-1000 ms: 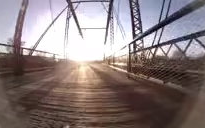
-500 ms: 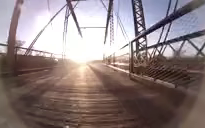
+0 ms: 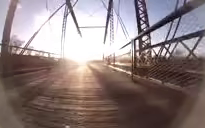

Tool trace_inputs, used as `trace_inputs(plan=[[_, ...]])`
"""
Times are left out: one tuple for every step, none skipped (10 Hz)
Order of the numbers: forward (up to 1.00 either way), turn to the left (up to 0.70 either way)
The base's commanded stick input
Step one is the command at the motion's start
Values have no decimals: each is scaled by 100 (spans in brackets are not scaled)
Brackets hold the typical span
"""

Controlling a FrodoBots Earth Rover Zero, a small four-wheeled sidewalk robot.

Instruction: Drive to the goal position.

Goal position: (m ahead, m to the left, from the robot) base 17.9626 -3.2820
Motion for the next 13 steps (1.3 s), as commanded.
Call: trace_inputs(plan=[[70, 14], [70, 14], [70, 14], [70, 14], [70, 14], [70, 14], [70, 14], [70, 14], [70, 14], [70, 14], [70, 14], [70, 14], [70, 14]])
